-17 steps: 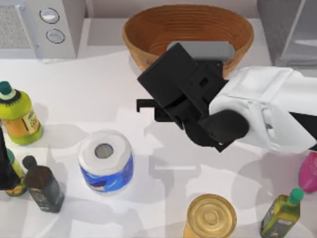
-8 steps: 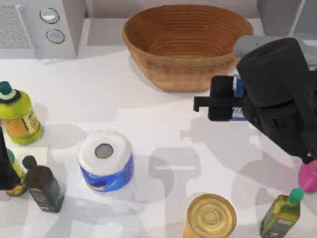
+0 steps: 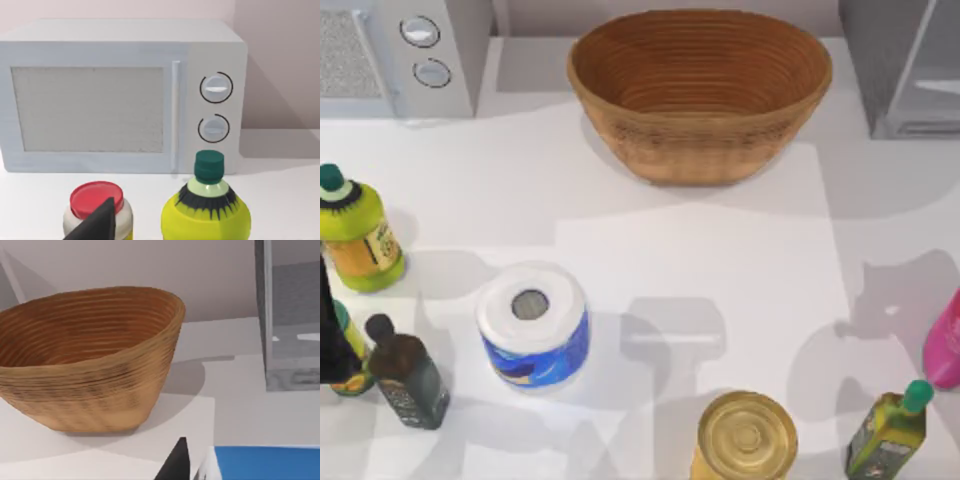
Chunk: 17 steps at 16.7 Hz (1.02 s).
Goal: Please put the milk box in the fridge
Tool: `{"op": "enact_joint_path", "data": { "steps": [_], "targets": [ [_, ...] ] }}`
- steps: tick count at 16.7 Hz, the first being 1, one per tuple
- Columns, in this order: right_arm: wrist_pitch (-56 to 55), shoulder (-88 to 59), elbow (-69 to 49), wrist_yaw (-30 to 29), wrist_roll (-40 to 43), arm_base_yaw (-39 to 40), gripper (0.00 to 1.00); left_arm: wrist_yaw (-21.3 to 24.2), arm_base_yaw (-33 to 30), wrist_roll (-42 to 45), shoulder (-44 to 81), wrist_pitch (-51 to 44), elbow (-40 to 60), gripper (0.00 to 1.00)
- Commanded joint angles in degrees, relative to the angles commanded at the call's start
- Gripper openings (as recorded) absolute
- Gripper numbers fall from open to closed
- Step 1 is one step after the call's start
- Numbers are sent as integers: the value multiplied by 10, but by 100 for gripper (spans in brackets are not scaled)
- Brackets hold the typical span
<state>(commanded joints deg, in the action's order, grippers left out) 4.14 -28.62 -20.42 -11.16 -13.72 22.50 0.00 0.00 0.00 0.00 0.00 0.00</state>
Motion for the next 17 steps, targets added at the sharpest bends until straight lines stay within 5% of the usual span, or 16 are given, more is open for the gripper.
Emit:
{"op": "enact_joint_path", "data": {
  "steps": [8,17],
  "targets": [
    [-40,266,192,107,128,-204,0,0,0,0,0,0,0,100],
    [-45,278,200,112,136,-224,0,0,0,0,0,0,0,100]
  ]
}}
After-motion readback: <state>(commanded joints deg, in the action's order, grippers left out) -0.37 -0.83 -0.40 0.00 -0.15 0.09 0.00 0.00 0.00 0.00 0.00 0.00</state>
